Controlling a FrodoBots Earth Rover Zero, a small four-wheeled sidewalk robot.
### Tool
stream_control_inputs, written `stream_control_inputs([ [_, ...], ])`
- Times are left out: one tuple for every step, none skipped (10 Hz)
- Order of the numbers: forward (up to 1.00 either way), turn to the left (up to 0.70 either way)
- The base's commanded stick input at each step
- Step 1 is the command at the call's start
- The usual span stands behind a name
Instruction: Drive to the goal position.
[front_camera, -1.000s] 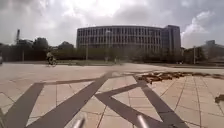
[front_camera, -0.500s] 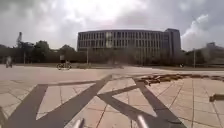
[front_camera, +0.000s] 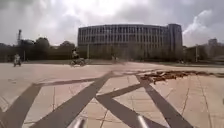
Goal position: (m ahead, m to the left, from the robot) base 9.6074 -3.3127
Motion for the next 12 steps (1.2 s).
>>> stream_control_inputs([
  [0.70, 0.00],
  [0.70, 0.00],
  [0.70, 0.00],
  [0.70, 0.00],
  [0.70, 0.00],
  [0.70, 0.00],
  [0.70, 0.00],
  [0.70, 0.00],
  [0.70, 0.00],
  [0.70, 0.00],
  [0.70, 0.00],
  [0.70, 0.00],
])
